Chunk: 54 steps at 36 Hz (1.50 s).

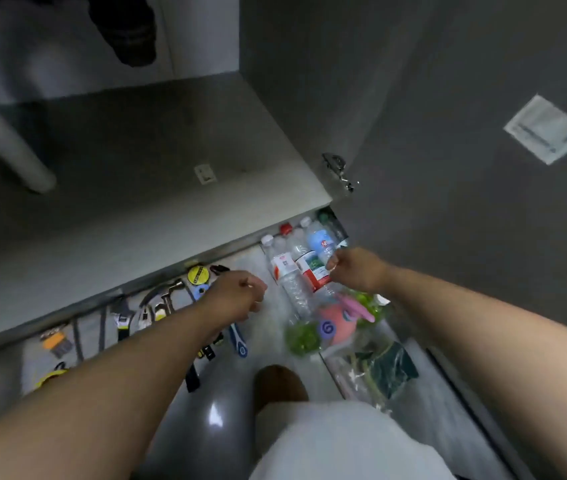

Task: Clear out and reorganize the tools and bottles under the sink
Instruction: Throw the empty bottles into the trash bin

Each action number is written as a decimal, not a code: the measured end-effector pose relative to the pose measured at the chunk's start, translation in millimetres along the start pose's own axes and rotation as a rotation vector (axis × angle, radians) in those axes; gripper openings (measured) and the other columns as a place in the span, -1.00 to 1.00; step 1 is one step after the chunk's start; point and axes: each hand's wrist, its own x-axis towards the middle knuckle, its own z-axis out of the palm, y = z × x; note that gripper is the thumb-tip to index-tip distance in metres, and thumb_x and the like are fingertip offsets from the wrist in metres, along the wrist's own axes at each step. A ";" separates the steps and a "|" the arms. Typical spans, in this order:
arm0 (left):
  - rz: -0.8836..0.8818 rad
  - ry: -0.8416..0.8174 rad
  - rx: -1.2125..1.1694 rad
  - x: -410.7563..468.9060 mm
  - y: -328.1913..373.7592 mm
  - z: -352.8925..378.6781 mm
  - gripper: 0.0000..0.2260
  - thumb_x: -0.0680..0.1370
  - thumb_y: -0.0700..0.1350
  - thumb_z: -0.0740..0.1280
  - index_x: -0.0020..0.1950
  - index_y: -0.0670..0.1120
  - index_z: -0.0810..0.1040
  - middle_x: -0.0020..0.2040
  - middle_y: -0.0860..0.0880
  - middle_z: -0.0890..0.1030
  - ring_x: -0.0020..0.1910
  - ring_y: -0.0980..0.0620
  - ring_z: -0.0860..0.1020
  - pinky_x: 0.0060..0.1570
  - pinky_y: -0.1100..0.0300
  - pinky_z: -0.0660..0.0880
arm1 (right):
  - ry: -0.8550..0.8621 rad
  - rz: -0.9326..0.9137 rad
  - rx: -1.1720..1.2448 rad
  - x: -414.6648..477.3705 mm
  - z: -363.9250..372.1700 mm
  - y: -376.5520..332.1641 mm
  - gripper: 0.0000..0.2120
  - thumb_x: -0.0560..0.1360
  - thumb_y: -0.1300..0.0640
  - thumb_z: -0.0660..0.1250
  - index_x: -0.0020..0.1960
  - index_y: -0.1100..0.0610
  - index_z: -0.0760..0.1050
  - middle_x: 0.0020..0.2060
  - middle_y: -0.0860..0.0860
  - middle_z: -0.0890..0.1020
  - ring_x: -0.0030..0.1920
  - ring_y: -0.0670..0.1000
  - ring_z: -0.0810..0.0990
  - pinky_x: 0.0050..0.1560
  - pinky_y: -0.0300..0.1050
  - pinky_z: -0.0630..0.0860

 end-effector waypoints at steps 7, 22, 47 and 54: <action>-0.169 -0.010 -0.355 42.3 -30.5 1.0 -0.91 0.64 -0.23 0.31 0.06 -0.10 0.60 -0.03 -0.11 0.63 -0.12 -0.01 0.62 -0.04 0.11 0.55 | -0.178 0.089 -0.280 84.8 60.2 -38.8 -0.67 0.47 -0.04 0.40 0.10 0.17 0.58 0.01 0.17 0.67 0.08 0.17 0.65 -0.05 -0.16 0.50; -0.297 0.028 -0.497 65.5 -58.5 1.4 -0.64 0.60 0.12 0.36 0.33 -0.01 0.51 0.23 -0.13 0.58 0.10 -0.05 0.56 0.14 0.01 0.55 | -0.372 0.508 0.290 95.9 92.3 -82.8 -0.55 0.50 -0.16 0.38 0.16 0.18 0.47 -0.05 0.21 0.62 -0.15 0.20 0.67 -0.24 -0.07 0.64; -0.462 -0.254 -0.929 64.6 -93.2 -20.7 -0.46 0.39 0.33 0.49 0.01 -0.13 0.71 -0.12 -0.20 0.67 -0.23 -0.15 0.65 -0.09 -0.02 0.59 | -0.142 0.446 -0.075 145.9 107.7 -34.3 -0.30 0.46 -0.13 0.44 0.45 0.19 0.33 0.17 0.15 0.55 0.21 0.17 0.58 0.00 -0.19 0.57; -0.465 -0.254 -0.965 54.0 -83.7 -29.6 -0.48 0.44 0.21 0.51 0.12 -0.22 0.71 -0.07 -0.25 0.70 -0.22 -0.18 0.69 -0.12 -0.03 0.62 | -0.213 0.571 0.395 128.6 85.4 -59.6 -0.71 0.38 -0.10 0.37 -0.03 0.08 0.51 -0.07 0.13 0.65 -0.15 0.14 0.67 -0.17 -0.06 0.63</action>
